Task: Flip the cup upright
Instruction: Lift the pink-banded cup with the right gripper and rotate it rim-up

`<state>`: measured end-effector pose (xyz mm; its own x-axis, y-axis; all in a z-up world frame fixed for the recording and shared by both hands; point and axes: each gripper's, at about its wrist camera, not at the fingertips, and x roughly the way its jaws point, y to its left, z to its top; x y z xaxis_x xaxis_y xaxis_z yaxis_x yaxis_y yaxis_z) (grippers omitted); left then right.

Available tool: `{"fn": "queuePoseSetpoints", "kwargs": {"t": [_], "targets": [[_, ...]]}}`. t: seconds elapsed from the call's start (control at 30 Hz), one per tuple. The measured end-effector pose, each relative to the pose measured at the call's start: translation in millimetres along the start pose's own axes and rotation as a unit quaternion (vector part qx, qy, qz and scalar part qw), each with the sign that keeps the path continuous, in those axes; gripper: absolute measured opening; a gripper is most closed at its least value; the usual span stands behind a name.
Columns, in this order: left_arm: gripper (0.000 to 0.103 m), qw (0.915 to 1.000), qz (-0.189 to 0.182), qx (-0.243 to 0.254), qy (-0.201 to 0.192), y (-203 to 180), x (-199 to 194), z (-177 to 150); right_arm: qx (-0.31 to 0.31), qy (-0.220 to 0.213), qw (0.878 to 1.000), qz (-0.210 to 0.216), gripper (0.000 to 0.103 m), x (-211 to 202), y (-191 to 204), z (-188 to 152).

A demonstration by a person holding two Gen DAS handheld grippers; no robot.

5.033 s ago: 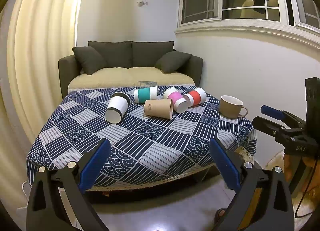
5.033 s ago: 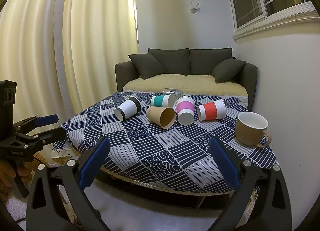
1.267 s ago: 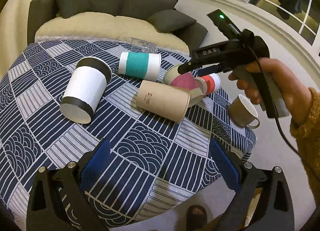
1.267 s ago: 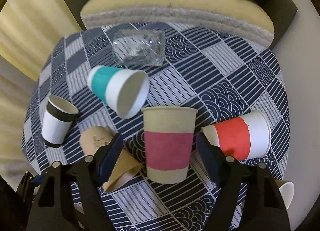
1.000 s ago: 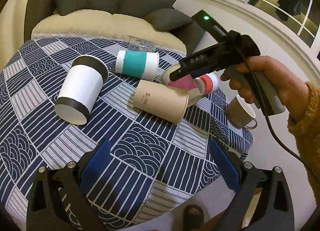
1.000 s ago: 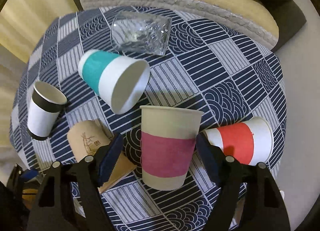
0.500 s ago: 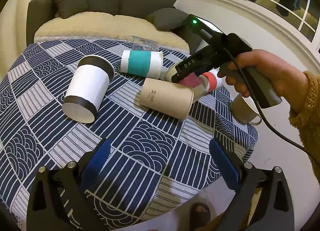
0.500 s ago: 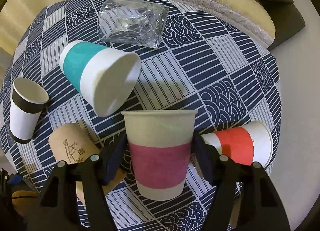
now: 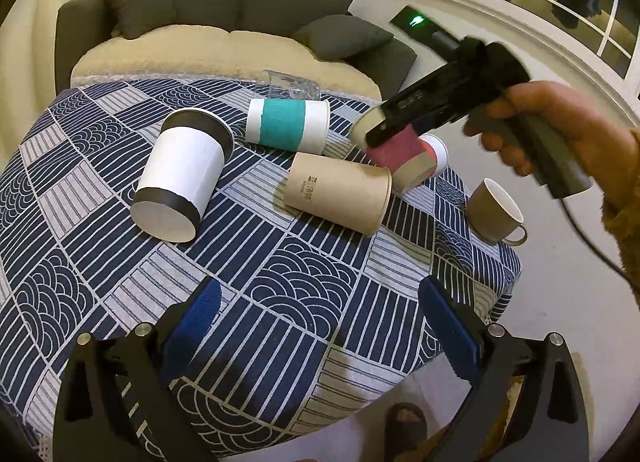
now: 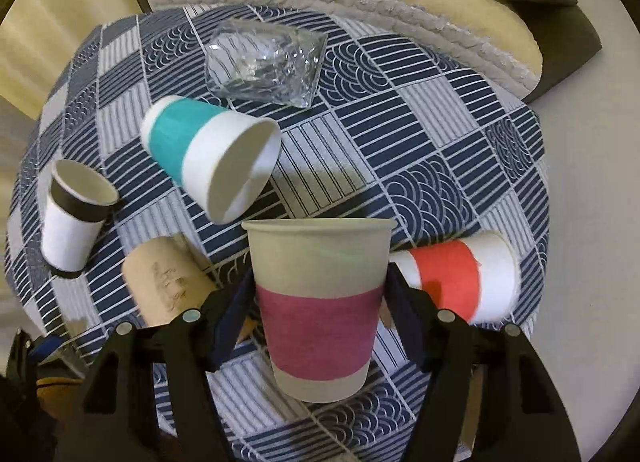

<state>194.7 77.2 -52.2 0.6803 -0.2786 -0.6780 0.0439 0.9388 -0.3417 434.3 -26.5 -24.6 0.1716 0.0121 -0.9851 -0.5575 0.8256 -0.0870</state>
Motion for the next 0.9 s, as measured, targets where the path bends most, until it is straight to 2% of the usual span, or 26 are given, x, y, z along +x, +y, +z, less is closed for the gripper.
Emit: {"fn": "queuePoseSetpoints", "kwargs": {"t": [0.17, 0.37, 0.43, 0.7, 0.9], "targets": [[0.096, 1.0, 0.001, 0.005, -0.002, -2.7, -5.4, -4.4, 0.02, -0.01, 0.999, 0.035, 0.065, -28.3, -7.3, -20.9], [0.096, 0.9998, 0.011, -0.01, -0.014, 0.7, -18.5, -11.5, 0.041, -0.013, 0.996, 0.074, 0.065, -52.3, 10.2, -60.3], [0.096, 0.9996, 0.011, -0.016, -0.02, 1.6, -25.2, -13.2, 0.058, -0.015, 0.993, 0.098, 0.065, -54.9, 14.7, -76.5], [0.096, 0.9986, 0.027, -0.03, -0.033, 9.5, -50.5, -26.9, 0.114, 0.004, 0.976, 0.183, 0.065, -33.6, 42.2, -123.1], [0.096, 0.9973, 0.04, -0.046, -0.04, 20.4, -67.2, -36.9, 0.133, 0.019, 0.972, 0.19, 0.065, -6.7, 61.6, -133.4]]}}
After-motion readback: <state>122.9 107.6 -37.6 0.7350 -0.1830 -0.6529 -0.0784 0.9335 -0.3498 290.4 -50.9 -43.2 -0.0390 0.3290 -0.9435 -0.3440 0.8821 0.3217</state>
